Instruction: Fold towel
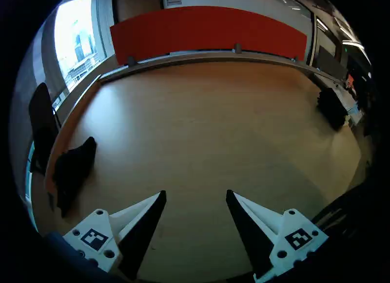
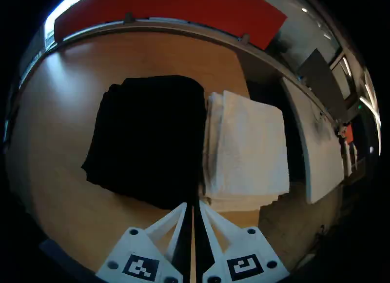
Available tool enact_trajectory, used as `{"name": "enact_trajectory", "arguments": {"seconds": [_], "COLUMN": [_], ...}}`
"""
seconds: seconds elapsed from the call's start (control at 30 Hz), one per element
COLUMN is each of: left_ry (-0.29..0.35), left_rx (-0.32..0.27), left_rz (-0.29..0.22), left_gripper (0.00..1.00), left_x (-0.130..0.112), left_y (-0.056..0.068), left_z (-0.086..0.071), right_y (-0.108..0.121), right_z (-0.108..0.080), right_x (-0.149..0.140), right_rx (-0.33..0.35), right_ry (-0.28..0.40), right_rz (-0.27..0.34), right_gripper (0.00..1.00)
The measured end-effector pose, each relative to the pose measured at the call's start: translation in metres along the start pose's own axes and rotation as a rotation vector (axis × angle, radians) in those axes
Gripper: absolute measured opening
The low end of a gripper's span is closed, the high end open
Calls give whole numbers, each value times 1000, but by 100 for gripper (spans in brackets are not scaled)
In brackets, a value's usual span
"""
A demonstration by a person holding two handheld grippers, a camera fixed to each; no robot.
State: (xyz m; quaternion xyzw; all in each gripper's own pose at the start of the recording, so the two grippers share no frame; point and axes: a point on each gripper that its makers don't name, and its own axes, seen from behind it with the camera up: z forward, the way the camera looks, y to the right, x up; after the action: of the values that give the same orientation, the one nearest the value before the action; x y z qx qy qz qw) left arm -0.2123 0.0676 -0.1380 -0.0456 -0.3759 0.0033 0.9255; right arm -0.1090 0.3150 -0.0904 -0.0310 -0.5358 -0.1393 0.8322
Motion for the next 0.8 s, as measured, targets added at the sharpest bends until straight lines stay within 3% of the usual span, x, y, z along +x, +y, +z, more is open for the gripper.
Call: {"name": "enact_trajectory", "arguments": {"seconds": [0.37,0.43,0.63,0.67,0.8], "left_ry": [3,5,10,11,15], "left_rx": [1,1,-2,-3,-5], "left_rz": [-9,-9,-16,-17,-19], "left_gripper": [91,91,91,91,91], "left_x": [-2,-2,-2,-2,-1], "left_y": [-3,-4,-4,-4,-4], "left_z": [-2,-2,-1,-1,0], "right_y": [0,-2,-9,-11,-16], "right_z": [-6,-9,-17,-18,-21], "right_x": [-3,-2,1,1,2], "right_rx": [-19,-17,-2,0,2], "right_ry": [16,27,59,60,68], "right_rz": [11,18,38,40,42], "right_gripper": [18,28,95,99,99]}}
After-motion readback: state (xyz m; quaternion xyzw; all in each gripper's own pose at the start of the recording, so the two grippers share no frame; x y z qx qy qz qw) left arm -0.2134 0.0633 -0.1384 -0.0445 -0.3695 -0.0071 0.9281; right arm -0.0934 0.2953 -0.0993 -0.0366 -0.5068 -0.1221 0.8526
